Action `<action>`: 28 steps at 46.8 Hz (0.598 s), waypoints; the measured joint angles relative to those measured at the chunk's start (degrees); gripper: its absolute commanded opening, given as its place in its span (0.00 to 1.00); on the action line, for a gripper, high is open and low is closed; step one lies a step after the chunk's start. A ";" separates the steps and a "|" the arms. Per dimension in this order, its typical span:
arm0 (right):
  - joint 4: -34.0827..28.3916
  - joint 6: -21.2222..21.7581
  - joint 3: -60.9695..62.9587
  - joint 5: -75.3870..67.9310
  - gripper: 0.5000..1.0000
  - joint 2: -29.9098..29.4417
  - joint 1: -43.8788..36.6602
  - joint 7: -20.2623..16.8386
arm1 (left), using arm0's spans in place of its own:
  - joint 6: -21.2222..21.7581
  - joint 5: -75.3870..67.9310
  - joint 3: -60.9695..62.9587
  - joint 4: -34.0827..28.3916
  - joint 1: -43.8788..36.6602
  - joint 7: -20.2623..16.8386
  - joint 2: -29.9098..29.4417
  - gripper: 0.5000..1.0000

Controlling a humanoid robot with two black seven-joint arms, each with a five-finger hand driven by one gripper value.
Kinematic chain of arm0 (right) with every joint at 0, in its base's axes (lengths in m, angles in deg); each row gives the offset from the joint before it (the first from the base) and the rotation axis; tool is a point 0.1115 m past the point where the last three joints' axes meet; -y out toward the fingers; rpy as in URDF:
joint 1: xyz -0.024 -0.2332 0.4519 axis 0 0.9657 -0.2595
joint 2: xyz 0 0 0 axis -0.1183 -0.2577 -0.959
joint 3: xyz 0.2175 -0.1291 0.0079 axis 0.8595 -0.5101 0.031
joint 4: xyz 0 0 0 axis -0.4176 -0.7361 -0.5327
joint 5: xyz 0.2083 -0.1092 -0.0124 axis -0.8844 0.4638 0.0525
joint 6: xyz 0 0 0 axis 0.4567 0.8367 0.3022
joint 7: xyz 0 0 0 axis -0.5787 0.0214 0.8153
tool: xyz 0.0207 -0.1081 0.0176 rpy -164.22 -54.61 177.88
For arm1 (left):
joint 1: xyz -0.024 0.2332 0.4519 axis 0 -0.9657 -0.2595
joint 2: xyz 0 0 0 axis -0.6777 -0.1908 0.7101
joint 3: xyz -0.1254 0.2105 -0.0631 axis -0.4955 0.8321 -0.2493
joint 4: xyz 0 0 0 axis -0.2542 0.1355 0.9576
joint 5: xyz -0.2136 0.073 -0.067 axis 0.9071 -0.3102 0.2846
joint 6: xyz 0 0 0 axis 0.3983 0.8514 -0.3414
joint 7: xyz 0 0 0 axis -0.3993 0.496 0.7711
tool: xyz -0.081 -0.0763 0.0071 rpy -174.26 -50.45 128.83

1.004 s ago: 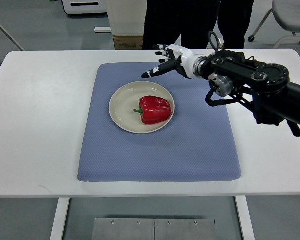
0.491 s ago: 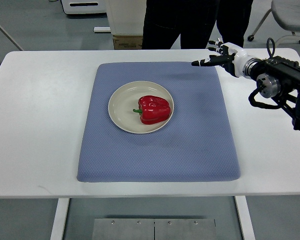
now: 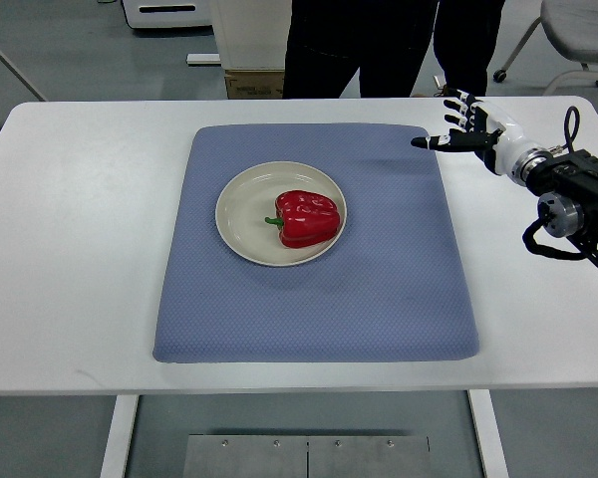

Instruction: Place red pepper on plate with right hand

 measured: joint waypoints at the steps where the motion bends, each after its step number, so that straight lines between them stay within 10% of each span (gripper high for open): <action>1: -0.10 0.38 0.92 -0.52 1.00 -0.09 0.32 0.03 | 0.00 0.00 0.00 0.00 0.00 -0.01 0.00 1.00; 28: 0.64 9.39 19.63 -9.48 1.00 -1.06 11.41 -1.40 | 0.00 0.01 0.00 0.00 0.01 0.00 0.00 1.00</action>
